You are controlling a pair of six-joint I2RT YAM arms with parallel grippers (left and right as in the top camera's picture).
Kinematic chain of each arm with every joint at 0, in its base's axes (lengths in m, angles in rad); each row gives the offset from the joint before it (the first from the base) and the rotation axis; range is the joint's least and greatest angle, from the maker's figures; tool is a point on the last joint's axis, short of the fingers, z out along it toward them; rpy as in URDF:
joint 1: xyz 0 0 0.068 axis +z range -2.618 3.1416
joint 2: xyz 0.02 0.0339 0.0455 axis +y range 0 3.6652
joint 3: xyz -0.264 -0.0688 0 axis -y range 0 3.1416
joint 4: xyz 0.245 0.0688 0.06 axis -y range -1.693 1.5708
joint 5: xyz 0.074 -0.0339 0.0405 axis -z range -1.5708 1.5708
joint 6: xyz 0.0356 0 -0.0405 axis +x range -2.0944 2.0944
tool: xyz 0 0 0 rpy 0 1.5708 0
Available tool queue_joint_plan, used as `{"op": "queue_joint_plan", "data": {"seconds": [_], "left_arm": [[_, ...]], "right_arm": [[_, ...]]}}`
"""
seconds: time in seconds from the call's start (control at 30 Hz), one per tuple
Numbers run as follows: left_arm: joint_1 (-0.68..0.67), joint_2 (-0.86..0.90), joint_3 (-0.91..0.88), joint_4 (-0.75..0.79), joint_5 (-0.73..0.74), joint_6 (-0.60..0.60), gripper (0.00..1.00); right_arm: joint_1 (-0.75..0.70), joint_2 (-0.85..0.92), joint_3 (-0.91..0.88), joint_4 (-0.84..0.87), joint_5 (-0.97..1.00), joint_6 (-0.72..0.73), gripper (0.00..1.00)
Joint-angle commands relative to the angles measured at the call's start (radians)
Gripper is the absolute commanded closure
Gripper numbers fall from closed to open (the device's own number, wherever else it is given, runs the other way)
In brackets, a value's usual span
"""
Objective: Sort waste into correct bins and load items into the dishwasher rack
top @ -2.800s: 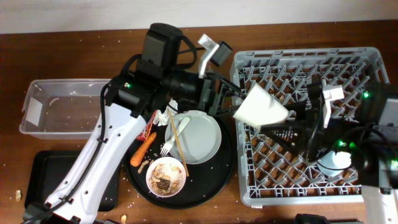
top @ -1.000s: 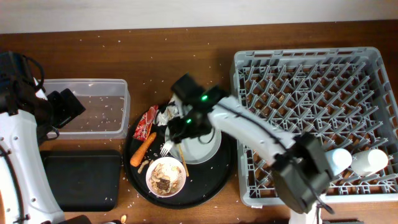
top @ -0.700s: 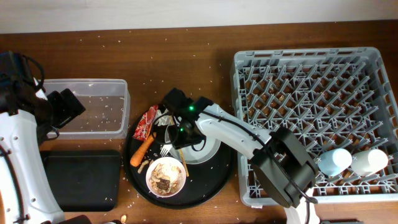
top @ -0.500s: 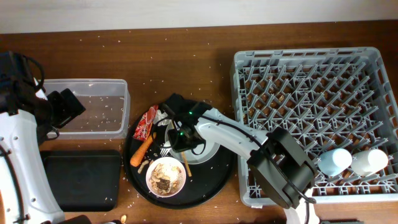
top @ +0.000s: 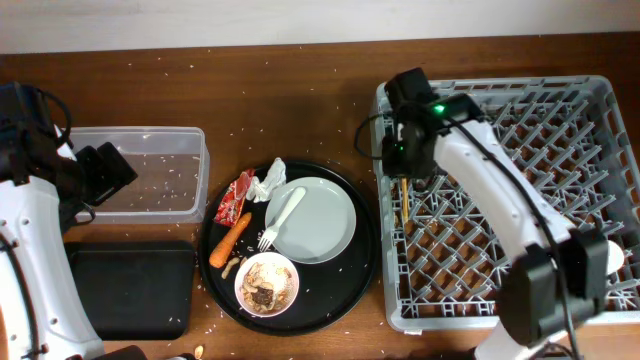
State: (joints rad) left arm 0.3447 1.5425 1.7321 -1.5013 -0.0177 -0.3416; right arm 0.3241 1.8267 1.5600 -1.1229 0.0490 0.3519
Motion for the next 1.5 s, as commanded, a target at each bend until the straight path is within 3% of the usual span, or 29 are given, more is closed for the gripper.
{"op": "queue_joint_plan", "data": {"seconds": [0.0, 0.1, 0.17, 0.2, 0.23, 0.27, 0.4, 0.47, 0.53, 0.6, 0.63, 0.73, 0.8, 0.93, 1.0, 1.03, 1.07, 1.3, 1.47], "left_arm": [[0.005, -0.017, 0.014, 0.000, 0.003, -0.010, 0.01], [0.005, -0.017, 0.014, 0.000, 0.003, -0.010, 0.01], [0.005, -0.017, 0.014, 0.000, 0.003, -0.010, 0.01], [0.005, -0.017, 0.014, 0.000, 0.003, -0.010, 0.01], [0.005, -0.017, 0.014, 0.000, 0.003, -0.010, 0.01], [0.005, -0.017, 0.014, 0.000, 0.003, -0.010, 0.01], [0.005, -0.017, 0.014, 0.000, 0.003, -0.010, 0.01], [0.005, -0.017, 0.014, 0.000, 0.003, -0.010, 0.01], [0.005, -0.017, 0.014, 0.000, 0.003, -0.010, 0.01], [0.005, -0.017, 0.014, 0.000, 0.003, -0.010, 0.01], [0.005, -0.017, 0.014, 0.000, 0.003, -0.010, 0.01], [0.005, -0.017, 0.014, 0.000, 0.003, -0.010, 0.01], [0.005, -0.017, 0.014, 0.000, 0.003, -0.010, 0.01], [0.005, -0.017, 0.014, 0.000, 0.003, -0.010, 0.01], [0.005, -0.017, 0.014, 0.000, 0.003, -0.010, 0.01], [0.005, -0.017, 0.014, 0.000, 0.003, -0.010, 0.01], [0.005, -0.017, 0.014, 0.000, 0.003, -0.010, 0.01], [0.005, -0.017, 0.014, 0.000, 0.003, -0.010, 0.01], [0.005, -0.017, 0.014, 0.000, 0.003, -0.010, 0.01]], "right_arm": [[0.005, 0.002, 0.011, -0.007, 0.052, -0.034, 0.50], [0.112, -0.053, 0.034, 0.014, -0.159, -0.021, 0.44], [0.217, -0.038, 0.019, 0.068, -0.176, 0.090, 0.44], [0.302, -0.004, -0.011, 0.140, -0.169, 0.244, 0.48], [0.362, 0.040, -0.019, 0.191, -0.169, 0.349, 0.58], [0.403, 0.090, -0.019, 0.259, -0.169, 0.390, 0.60], [0.441, 0.290, -0.019, 0.380, -0.182, 0.473, 0.52], [0.442, 0.353, -0.019, 0.380, -0.212, 0.472, 0.54], [0.442, 0.367, -0.019, 0.375, -0.245, 0.447, 0.76], [0.439, 0.347, -0.018, 0.368, -0.248, 0.404, 0.90], [0.433, 0.327, -0.018, 0.370, -0.247, 0.404, 0.90], [0.415, 0.322, -0.004, 0.370, -0.253, 0.417, 0.54], [0.426, 0.338, -0.006, 0.378, -0.252, 0.477, 0.49], [0.435, 0.380, -0.006, 0.393, -0.251, 0.476, 0.72], [0.433, 0.380, -0.006, 0.387, -0.247, 0.476, 0.73], [0.430, 0.380, -0.006, 0.378, -0.244, 0.454, 0.89], [0.426, 0.379, -0.006, 0.367, -0.243, 0.406, 0.96], [0.281, 0.131, 0.058, 0.145, -0.113, 0.253, 0.96], [0.013, -0.095, 0.058, 0.008, -0.018, 0.016, 0.96]]}}
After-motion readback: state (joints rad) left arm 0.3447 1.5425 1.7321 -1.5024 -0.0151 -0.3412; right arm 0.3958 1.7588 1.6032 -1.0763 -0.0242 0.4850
